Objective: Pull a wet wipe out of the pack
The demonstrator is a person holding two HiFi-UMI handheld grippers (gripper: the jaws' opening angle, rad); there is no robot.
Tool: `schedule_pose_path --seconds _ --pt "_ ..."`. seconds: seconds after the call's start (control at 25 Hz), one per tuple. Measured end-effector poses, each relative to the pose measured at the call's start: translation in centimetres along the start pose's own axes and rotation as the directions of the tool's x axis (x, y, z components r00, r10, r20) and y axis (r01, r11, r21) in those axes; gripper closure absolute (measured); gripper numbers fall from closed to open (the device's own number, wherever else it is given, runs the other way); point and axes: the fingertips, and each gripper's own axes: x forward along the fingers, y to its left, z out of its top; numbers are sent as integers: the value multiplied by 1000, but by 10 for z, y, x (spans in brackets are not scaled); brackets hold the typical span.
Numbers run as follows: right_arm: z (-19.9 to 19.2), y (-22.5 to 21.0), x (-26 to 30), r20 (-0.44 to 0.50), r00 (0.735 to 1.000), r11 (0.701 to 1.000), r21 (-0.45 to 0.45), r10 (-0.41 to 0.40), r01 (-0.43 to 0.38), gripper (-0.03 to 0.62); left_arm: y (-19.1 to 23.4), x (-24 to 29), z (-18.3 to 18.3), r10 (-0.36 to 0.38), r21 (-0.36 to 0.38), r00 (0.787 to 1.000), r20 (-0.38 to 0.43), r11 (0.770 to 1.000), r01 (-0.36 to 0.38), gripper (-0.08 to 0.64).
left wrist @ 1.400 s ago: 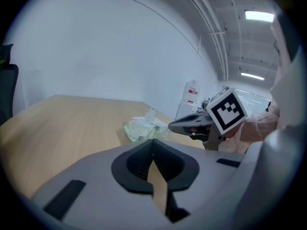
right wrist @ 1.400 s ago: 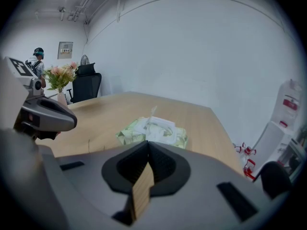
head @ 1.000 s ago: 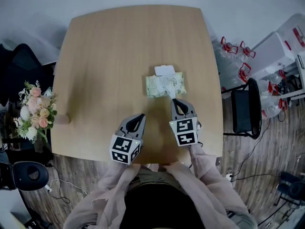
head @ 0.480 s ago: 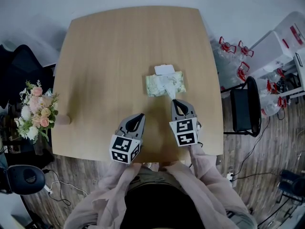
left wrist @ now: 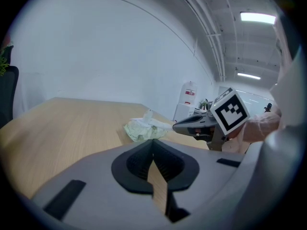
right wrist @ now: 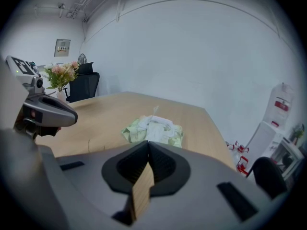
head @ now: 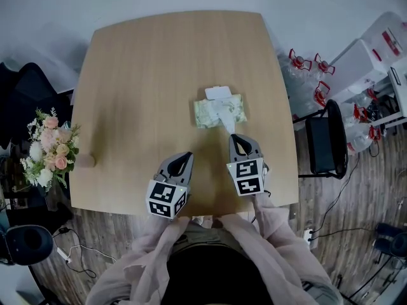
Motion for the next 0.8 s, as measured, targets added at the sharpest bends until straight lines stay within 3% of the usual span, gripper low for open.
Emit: schedule_pose_path --seconds 0.8 --pt "-3 7 -21 12 1000 1000 0 -27 27 584 -9 -13 -1 -17 18 1000 15 1000 17 549"
